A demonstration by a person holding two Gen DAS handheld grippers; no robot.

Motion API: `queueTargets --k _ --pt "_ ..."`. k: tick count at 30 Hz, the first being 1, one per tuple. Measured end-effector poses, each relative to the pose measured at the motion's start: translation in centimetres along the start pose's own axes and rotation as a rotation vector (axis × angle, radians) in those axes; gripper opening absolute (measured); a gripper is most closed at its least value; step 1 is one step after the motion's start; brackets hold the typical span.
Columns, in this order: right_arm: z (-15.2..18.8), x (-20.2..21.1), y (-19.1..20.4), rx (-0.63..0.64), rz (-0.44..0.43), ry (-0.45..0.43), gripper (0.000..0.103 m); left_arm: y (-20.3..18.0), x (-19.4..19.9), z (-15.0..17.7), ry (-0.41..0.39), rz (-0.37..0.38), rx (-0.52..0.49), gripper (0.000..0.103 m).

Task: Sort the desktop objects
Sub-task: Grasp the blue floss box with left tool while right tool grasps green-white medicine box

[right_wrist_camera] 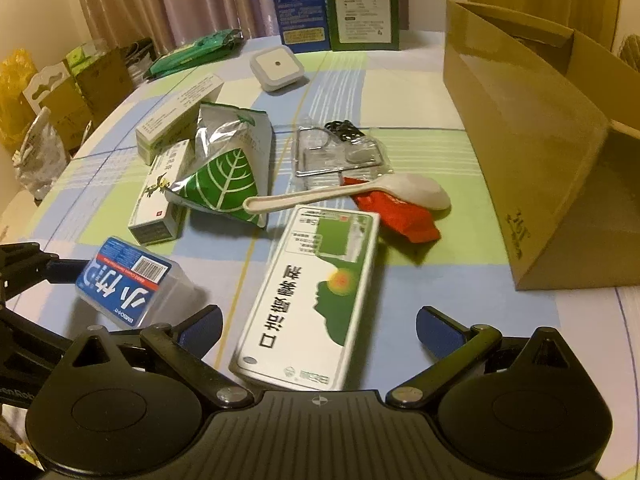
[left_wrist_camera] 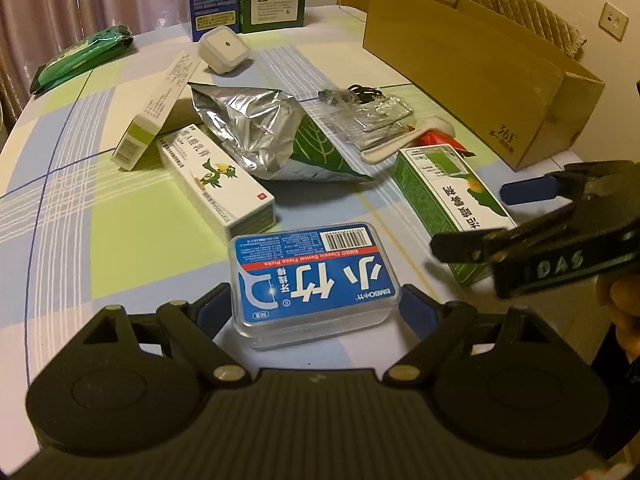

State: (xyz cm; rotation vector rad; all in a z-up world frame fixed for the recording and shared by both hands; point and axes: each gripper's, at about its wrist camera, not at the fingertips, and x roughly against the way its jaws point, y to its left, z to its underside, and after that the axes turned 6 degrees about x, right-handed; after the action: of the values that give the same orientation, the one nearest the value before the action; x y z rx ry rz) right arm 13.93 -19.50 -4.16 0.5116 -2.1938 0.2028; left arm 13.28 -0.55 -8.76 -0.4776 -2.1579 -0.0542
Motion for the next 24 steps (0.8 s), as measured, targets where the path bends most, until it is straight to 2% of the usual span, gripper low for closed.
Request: queueTargets --k 1,3,8,15,17,21,24 --pt "0.0 -0.1 0.3 0.022 -0.002 -0.003 0.094 0.0 -0.1 0.0 0.002 0.000 -0.002 0.086" --pt "0.2 -0.6 0.7 0.057 -0.002 0.011 0.069 -0.1 -0.4 0.0 0.006 -0.009 -0.004 0.087" --pt "0.9 0.1 0.7 0.083 0.044 0.007 0.053 0.0 -0.4 0.3 -0.003 -0.038 0.023 0.089" --pt "1.8 0.7 0.5 0.085 0.062 -0.006 0.054 -0.3 -1.0 0.2 -0.010 -0.076 0.101 0.091" --pt "1.7 0.5 0.5 0.092 0.067 -0.009 0.058 -0.5 -1.2 0.3 -0.018 -0.102 0.112 0.086" --pt "1.7 0.3 0.4 0.094 0.078 -0.017 0.072 -0.3 -1.2 0.2 -0.030 -0.127 0.147 0.086" --pt "1.5 0.0 0.2 0.083 0.072 -0.024 0.074 -0.1 -1.0 0.1 -0.039 -0.127 0.160 0.086"
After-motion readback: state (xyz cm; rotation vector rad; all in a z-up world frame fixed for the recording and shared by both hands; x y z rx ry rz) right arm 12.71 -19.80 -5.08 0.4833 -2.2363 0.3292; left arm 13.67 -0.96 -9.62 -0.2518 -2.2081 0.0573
